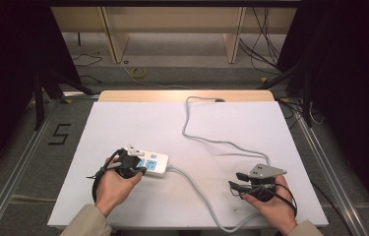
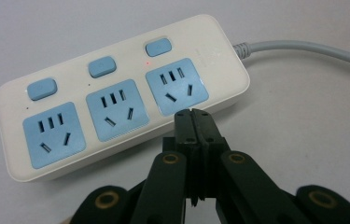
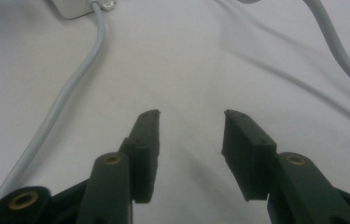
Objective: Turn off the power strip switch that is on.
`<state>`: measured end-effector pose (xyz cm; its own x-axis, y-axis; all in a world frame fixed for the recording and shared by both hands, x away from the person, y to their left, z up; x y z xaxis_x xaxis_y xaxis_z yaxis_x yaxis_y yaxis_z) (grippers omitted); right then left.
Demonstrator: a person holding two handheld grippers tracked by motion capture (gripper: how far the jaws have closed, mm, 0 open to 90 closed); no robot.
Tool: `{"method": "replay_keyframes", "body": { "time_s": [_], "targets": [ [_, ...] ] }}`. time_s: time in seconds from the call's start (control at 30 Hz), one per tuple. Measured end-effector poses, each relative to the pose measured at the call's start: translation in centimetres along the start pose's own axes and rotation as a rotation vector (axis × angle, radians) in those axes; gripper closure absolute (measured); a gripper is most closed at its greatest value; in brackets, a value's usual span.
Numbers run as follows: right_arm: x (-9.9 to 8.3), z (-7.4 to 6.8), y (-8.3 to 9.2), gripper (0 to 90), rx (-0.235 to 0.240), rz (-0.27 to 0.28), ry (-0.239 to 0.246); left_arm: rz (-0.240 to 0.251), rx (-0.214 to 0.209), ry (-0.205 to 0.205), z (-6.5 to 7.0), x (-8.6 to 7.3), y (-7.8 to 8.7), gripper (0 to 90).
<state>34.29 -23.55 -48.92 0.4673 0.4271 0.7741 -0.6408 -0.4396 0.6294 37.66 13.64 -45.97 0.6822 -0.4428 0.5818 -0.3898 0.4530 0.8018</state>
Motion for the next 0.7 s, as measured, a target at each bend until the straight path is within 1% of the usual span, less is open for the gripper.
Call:
{"method": "replay_keyframes", "body": {
  "time_s": [0.23,0.7],
  "targets": [
    [0.0,0.0,0.0,56.8,-0.001,0.0,0.0,-0.004,-0.001,0.012,0.0,0.5,-0.1,89.7],
    [0.0,0.0,0.0,56.6,-0.001,0.002,0.0,-0.01,-0.001,0.013,-0.1,1.6,-0.4,89.7]
  ]
}}
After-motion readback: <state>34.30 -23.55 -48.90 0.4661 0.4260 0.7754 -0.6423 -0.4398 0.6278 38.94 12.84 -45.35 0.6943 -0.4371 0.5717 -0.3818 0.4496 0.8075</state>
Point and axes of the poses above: each handheld gripper's, and its own axes: y roughly backward along the jaws, x roughly out of its top, z roughly to its right, the point moved 3 cm from there along -y, roughly forward along the jaws, and after that the axes turned 8 degrees about -x, right-handed, at the moved point
